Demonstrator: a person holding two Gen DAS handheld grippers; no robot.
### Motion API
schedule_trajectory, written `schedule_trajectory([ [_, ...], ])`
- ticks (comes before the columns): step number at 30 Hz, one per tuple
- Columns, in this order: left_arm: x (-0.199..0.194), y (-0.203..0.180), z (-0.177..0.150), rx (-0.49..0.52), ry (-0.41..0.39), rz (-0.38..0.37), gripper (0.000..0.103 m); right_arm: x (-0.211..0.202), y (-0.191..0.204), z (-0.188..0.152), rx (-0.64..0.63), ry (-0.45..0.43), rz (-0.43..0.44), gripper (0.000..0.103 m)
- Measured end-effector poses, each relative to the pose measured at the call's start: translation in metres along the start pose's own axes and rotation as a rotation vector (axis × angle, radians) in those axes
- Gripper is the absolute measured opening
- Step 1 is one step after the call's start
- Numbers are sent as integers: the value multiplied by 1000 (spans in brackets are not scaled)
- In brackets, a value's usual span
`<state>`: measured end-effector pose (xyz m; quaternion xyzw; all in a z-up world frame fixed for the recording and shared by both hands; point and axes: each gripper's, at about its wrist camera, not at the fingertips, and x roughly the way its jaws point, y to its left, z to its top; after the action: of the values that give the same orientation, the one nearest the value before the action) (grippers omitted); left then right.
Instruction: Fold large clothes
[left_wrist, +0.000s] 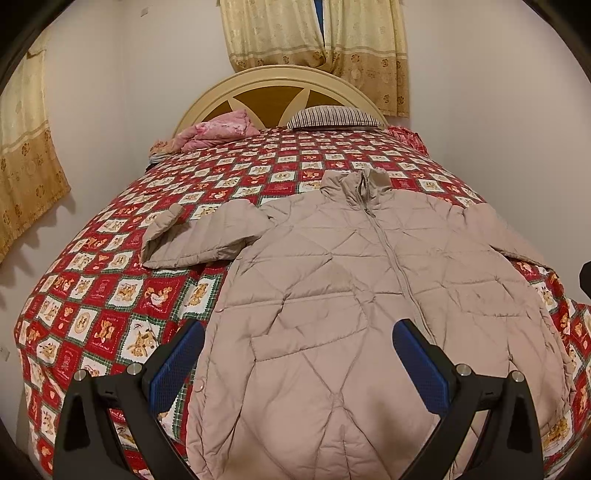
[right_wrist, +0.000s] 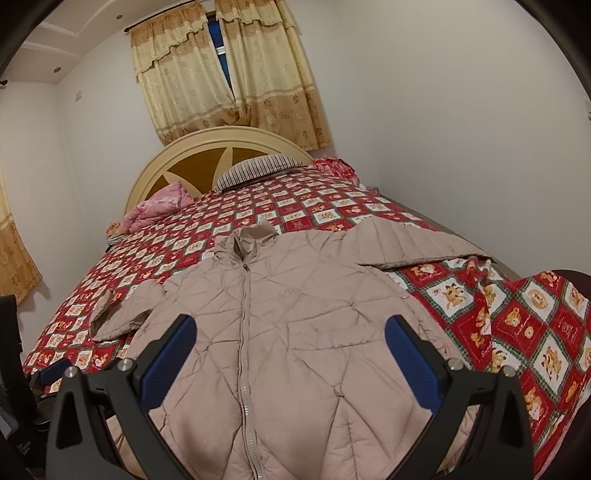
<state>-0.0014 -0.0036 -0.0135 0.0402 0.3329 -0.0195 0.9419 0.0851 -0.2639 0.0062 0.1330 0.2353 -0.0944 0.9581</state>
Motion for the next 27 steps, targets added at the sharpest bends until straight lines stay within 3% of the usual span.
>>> schedule_trajectory([
  [27, 1, -3, 1, 4, 9, -11, 102, 3, -2, -1, -1, 9, -2, 103],
])
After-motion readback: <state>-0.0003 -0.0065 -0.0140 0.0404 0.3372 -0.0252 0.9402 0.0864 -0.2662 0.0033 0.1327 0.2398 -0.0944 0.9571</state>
